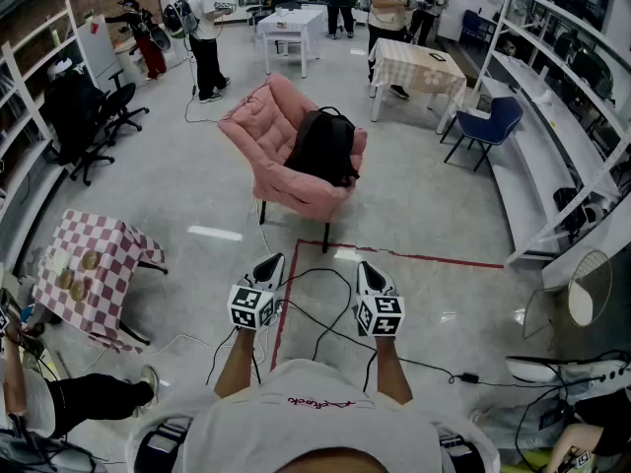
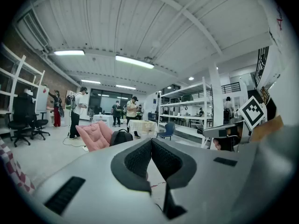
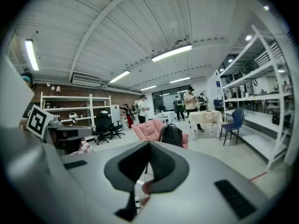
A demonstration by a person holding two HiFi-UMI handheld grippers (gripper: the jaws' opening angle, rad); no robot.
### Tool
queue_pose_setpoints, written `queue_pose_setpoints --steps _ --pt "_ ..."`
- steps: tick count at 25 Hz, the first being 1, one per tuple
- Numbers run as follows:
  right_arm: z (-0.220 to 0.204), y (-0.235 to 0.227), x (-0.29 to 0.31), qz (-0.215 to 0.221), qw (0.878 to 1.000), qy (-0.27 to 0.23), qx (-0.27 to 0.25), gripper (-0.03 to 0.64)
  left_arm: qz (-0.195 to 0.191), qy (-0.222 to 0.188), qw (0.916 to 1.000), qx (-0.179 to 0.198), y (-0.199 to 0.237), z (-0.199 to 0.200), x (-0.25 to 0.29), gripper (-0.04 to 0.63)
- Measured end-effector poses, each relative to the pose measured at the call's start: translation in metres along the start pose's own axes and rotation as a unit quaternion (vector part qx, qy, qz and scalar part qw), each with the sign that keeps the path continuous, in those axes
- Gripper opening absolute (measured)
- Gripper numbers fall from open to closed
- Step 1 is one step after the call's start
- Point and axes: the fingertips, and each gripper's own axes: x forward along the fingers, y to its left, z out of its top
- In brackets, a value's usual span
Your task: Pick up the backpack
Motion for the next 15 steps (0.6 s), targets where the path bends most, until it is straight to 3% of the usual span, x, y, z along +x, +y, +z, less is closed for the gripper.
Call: queue_pose_setpoints --steps 15 --pt "0.007 -0.038 -0.003 0.018 1.000 -0.014 -0.004 0.018 0.012 -0.011 0.9998 0.014 -0.029 0.008 0.028 0.011"
